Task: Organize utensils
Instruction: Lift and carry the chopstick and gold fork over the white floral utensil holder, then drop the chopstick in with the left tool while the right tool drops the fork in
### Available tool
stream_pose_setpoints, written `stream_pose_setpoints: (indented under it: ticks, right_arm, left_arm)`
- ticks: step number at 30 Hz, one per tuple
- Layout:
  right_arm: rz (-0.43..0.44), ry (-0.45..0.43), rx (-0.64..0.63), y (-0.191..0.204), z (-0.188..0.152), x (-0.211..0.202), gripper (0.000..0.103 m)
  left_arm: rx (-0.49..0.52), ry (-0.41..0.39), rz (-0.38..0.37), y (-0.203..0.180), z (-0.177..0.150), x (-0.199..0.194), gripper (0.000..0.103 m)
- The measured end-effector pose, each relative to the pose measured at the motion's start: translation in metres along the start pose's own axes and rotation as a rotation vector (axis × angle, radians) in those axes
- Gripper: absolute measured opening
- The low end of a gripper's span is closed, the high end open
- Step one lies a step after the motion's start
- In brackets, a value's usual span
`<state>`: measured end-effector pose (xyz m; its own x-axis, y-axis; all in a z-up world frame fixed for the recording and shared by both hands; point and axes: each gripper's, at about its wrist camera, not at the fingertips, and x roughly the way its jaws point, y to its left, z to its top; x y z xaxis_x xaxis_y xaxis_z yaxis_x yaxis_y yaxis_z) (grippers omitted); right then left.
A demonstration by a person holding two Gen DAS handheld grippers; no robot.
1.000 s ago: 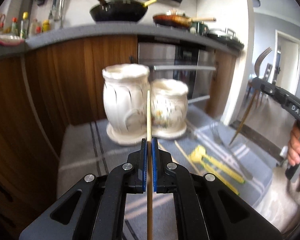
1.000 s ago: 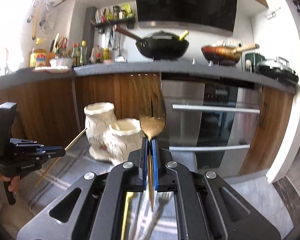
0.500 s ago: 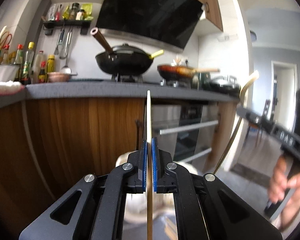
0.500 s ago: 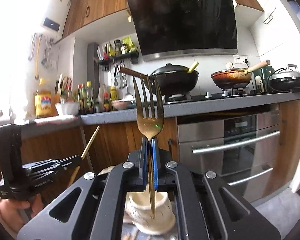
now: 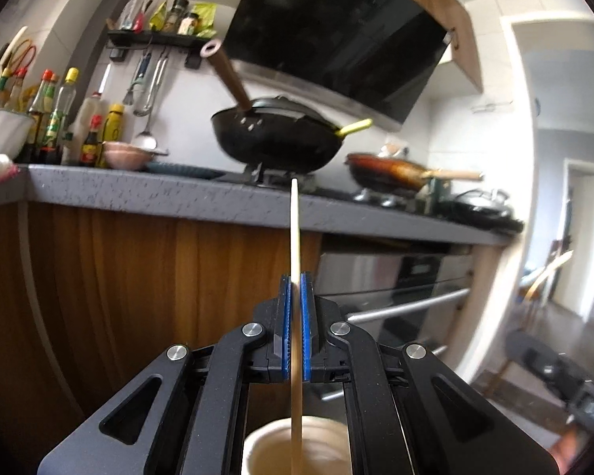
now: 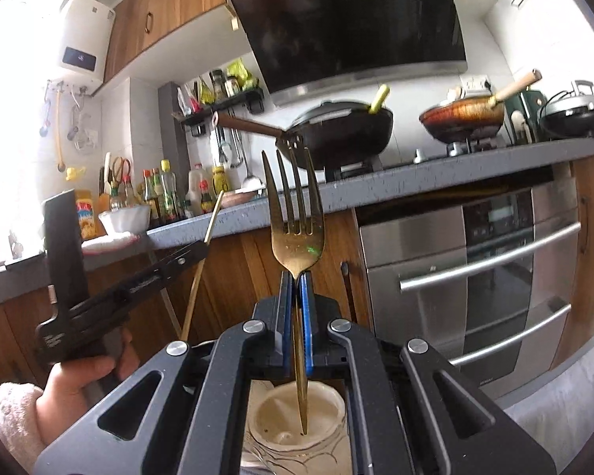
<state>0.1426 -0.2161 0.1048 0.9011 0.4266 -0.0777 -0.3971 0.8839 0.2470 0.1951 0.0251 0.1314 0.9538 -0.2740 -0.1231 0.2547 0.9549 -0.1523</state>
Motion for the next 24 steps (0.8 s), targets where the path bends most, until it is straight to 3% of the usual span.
stream_pose_setpoints:
  ticks: [4,12,24]
  right_arm:
    - [0.006,0.057,0.024,-0.011,-0.009,0.012,0.004]
    - [-0.009,0.133,0.043,-0.018,-0.024,0.028,0.004]
    - [-0.041,0.148,0.037,-0.021,-0.032,0.030,0.004]
  left_arm:
    - [-0.045,0.036,0.001,0.014,-0.019,0.001,0.005]
    - [0.016,0.098,0.037,0.013,-0.052,-0.035,0.005]
    - [0.048,0.116,0.047,0.014,-0.061,-0.045,0.005]
